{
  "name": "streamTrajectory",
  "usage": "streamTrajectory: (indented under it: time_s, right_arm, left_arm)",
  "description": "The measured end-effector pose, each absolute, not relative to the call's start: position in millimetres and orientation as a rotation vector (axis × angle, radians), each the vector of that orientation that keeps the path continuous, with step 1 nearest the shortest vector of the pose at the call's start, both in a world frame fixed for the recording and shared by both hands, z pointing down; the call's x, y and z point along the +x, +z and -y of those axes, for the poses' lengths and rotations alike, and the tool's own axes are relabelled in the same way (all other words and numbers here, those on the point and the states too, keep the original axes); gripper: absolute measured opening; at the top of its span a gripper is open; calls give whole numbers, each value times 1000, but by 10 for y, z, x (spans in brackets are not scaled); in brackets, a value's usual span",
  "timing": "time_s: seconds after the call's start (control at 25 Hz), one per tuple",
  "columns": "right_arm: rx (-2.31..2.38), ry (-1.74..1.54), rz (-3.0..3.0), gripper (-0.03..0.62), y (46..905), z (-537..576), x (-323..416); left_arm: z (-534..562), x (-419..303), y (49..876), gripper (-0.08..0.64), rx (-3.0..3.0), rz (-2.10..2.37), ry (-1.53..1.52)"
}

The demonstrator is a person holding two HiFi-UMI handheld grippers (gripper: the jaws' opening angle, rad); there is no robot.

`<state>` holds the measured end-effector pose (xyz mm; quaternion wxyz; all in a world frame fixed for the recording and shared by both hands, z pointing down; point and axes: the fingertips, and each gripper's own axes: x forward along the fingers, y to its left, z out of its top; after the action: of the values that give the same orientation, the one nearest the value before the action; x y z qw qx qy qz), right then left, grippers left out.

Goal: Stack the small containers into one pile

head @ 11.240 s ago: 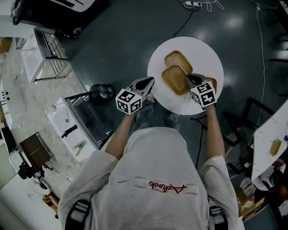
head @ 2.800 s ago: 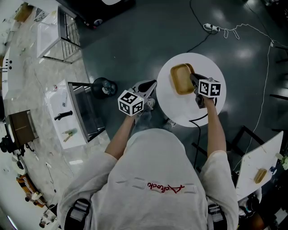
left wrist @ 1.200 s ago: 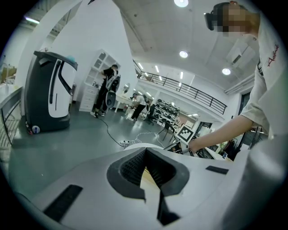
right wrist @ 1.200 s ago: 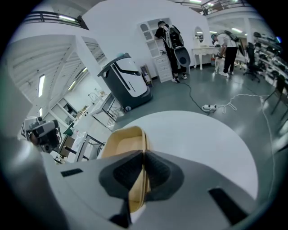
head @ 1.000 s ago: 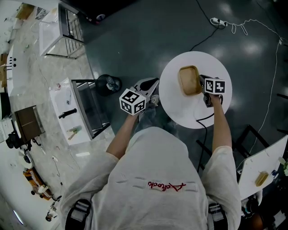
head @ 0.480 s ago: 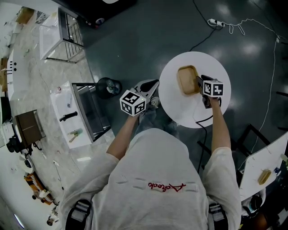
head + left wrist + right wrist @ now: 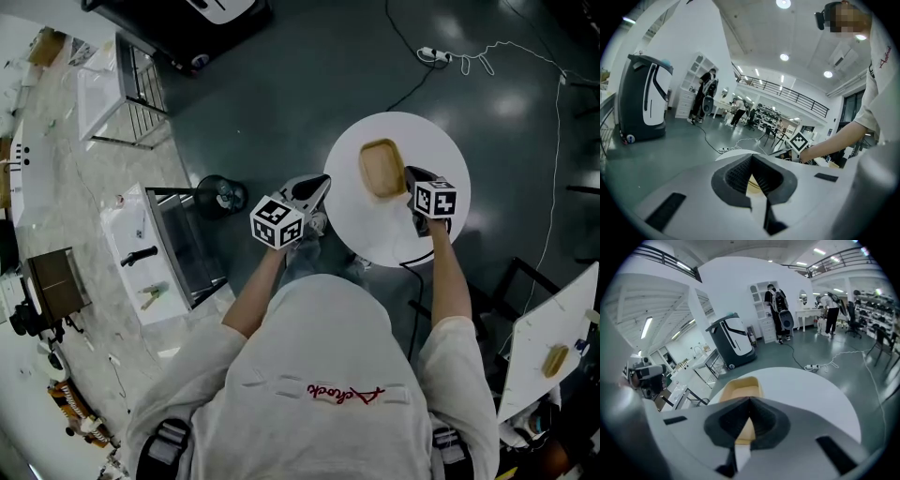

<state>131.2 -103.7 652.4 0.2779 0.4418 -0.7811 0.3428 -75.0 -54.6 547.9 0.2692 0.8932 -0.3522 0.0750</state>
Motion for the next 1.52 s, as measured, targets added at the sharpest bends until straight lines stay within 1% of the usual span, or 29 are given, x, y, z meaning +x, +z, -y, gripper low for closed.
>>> streamTrajectory:
  time_s: [0.24,0.48,0.8,1.52]
  right_arm:
    - [1211,896,2153,20,6331,893,1227]
    - [1311,833,2222,20,5916,847,1271]
    - [1528,795,2242,20,5475,610,1557]
    - [2042,606,2104,20,4661,-182,2558]
  left_arm:
    - [516,-669,5375,11,2440,922,195]
    - [606,-434,5167,11,2505,855,174]
    - [659,48,4891,11,2623,692,195]
    - [533,1144,4401,11,2806,337,208]
